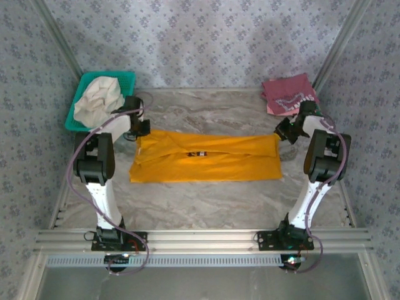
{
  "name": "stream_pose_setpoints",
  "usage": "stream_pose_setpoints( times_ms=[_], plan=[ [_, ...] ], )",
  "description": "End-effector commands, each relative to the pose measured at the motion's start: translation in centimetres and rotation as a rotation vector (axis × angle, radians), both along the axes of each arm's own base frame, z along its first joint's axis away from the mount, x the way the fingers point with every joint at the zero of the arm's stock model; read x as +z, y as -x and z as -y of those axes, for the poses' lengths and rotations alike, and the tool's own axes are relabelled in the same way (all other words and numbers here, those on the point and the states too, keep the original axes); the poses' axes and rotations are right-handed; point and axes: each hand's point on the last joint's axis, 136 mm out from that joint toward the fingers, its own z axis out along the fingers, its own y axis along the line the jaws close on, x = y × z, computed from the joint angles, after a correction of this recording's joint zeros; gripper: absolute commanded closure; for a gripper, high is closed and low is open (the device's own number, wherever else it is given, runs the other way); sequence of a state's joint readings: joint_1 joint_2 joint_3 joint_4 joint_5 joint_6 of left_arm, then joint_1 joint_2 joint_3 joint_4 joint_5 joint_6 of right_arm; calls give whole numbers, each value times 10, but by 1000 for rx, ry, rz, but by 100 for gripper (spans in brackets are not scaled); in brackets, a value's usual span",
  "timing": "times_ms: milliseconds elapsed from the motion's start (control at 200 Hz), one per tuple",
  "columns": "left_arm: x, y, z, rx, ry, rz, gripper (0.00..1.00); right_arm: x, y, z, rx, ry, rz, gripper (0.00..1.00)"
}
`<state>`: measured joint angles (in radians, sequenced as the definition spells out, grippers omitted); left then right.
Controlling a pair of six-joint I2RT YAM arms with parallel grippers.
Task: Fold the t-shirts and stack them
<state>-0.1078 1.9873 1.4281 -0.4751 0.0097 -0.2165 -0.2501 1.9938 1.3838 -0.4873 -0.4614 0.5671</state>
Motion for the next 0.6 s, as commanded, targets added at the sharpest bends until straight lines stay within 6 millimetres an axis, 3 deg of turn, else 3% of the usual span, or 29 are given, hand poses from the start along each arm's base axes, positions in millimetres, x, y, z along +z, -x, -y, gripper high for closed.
stream_pose_setpoints(
  times_ms=[0,125,175,220,255,295,450,495,595],
  plan=[
    [10,-3,-16,61,-17,24,100,-1,-6,23,-131,-77,2,100],
    [7,-3,-20,77,-27,17,100,-8,-13,27,-164,-131,24,100],
    [8,-5,-20,77,-26,19,100,-7,-16,25,-153,-130,31,87],
    [11,-6,-19,76,-20,21,83,-5,-19,22,-140,-133,33,73],
    [15,-8,-18,75,-20,27,66,-3,-21,19,-129,-138,37,71],
    [19,-10,-17,70,-18,36,53,-1,-22,18,-122,-136,45,69],
    [46,-13,-7,49,-18,89,34,19,-24,23,-120,-87,79,47],
    [55,-12,-4,36,-24,100,29,26,-22,26,-122,-57,84,46],
    [76,-8,8,-14,-75,123,28,47,-15,25,-108,8,100,45]
  ],
)
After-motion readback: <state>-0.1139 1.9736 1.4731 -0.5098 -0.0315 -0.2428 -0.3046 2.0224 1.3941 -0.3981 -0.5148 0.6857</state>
